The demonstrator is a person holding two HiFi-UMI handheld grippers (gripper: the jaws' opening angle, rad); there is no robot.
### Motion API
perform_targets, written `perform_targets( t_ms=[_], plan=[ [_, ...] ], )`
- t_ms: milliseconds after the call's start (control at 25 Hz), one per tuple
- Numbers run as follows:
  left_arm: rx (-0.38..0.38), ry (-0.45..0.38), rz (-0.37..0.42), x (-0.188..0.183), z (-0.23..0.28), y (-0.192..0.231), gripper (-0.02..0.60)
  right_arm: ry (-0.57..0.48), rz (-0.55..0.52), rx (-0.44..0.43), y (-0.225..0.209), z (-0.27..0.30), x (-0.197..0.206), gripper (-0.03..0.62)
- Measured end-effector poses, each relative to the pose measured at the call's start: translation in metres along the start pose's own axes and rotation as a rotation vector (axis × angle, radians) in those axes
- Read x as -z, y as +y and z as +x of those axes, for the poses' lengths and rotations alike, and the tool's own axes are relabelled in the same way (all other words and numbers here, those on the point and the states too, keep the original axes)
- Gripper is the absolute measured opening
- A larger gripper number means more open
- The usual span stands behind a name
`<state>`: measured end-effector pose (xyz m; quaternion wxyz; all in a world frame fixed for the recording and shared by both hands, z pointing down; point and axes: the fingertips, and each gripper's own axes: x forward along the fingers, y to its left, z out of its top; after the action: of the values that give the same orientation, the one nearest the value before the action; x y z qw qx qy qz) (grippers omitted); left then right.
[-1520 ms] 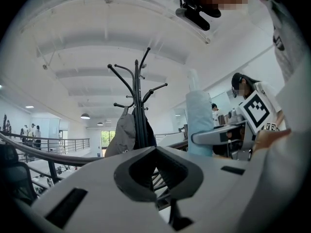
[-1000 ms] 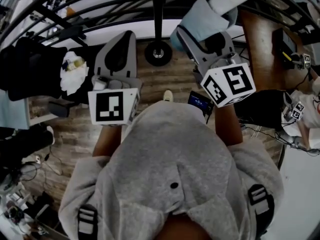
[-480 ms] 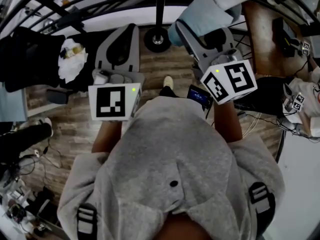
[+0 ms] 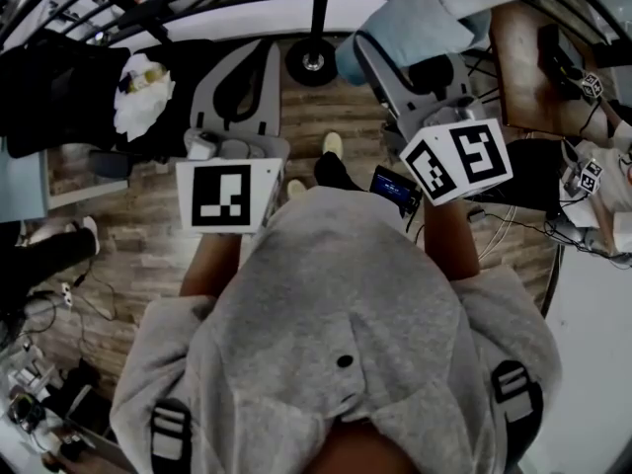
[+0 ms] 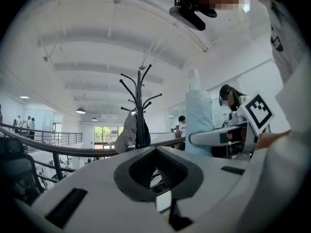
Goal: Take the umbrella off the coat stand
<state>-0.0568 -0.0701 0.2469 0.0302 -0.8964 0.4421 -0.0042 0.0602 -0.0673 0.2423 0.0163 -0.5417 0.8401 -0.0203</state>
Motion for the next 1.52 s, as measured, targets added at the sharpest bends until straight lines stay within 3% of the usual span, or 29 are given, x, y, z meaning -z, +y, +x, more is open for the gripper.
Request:
perform_targets(
  t_ms=[480, 960, 1520],
  plan=[
    [0.012, 0.003, -0.005, 0.001, -0.067, -0.011, 0.011, 0.009, 0.001, 0.007, 0.056, -0.043, 0.005, 0.268],
    [0.025, 0.006, -0.012, 0.0, -0.073, -0.044, 0.011, 0.01, 0.004, 0.017, 0.047, -0.075, 0.004, 0.268],
    [0.083, 0.019, -0.002, -0.009, -0.067, -0.168, 0.011, 0.017, 0.0, 0.038, 0.001, -0.179, -0.002, 0.268]
  ],
)
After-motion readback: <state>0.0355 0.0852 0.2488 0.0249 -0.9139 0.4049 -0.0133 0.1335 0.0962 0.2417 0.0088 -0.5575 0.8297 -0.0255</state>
